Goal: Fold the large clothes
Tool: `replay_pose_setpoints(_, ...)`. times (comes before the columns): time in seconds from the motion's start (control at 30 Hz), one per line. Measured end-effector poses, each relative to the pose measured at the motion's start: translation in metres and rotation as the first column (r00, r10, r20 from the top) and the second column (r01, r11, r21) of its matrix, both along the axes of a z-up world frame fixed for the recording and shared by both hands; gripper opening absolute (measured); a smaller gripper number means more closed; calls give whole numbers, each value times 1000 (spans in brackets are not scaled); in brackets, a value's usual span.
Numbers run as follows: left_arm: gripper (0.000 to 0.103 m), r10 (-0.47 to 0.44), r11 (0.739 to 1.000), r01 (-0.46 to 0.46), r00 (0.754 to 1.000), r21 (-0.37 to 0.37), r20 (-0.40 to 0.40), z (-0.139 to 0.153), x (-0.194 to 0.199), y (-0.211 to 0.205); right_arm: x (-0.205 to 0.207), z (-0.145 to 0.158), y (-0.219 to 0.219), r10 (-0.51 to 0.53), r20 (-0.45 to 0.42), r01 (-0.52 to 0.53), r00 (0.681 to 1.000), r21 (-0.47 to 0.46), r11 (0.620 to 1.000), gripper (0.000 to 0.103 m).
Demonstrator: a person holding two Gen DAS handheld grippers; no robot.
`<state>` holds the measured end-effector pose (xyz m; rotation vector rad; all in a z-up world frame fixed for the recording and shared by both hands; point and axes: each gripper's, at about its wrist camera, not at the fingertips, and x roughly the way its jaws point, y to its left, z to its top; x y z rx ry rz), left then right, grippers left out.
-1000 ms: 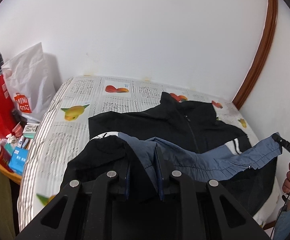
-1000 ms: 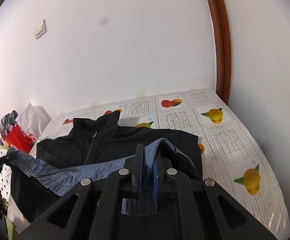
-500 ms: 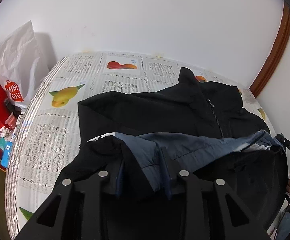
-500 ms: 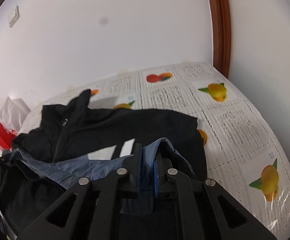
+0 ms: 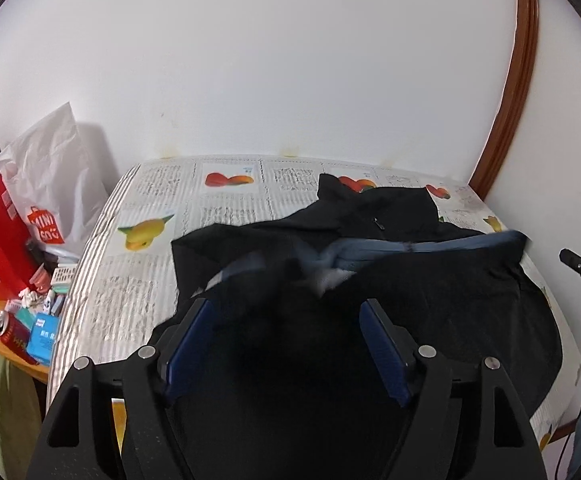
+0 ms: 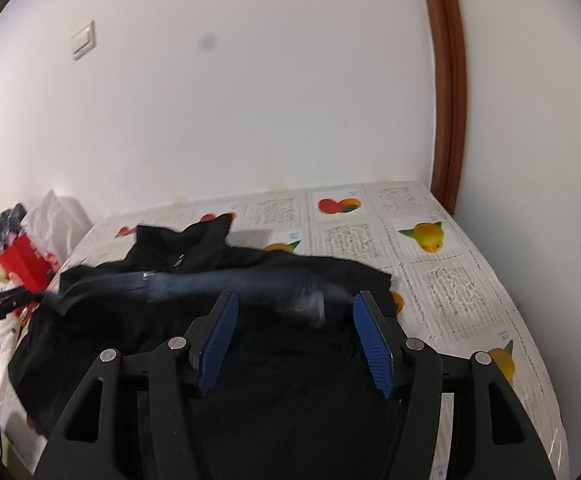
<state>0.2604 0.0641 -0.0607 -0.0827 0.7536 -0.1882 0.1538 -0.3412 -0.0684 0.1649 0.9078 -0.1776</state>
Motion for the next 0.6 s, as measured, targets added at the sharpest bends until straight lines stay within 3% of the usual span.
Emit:
replay_pose_setpoints(0.23,75,16,998,-9,995,70,-95,-30,4,-2,12,-42,31,95,-145,-101,985,-35,994,59)
replay_pose_setpoints(0.5,75,18,991,-6,996,135,-85,-47,48,-11,60,-94,30,104,-244,-135,964,-116,984,59)
replay_pose_setpoints(0.6,75,40,980,-23,996,199,-85,-62,66,-13,79,-116,20,76,-277,-117,958,-138,983,59)
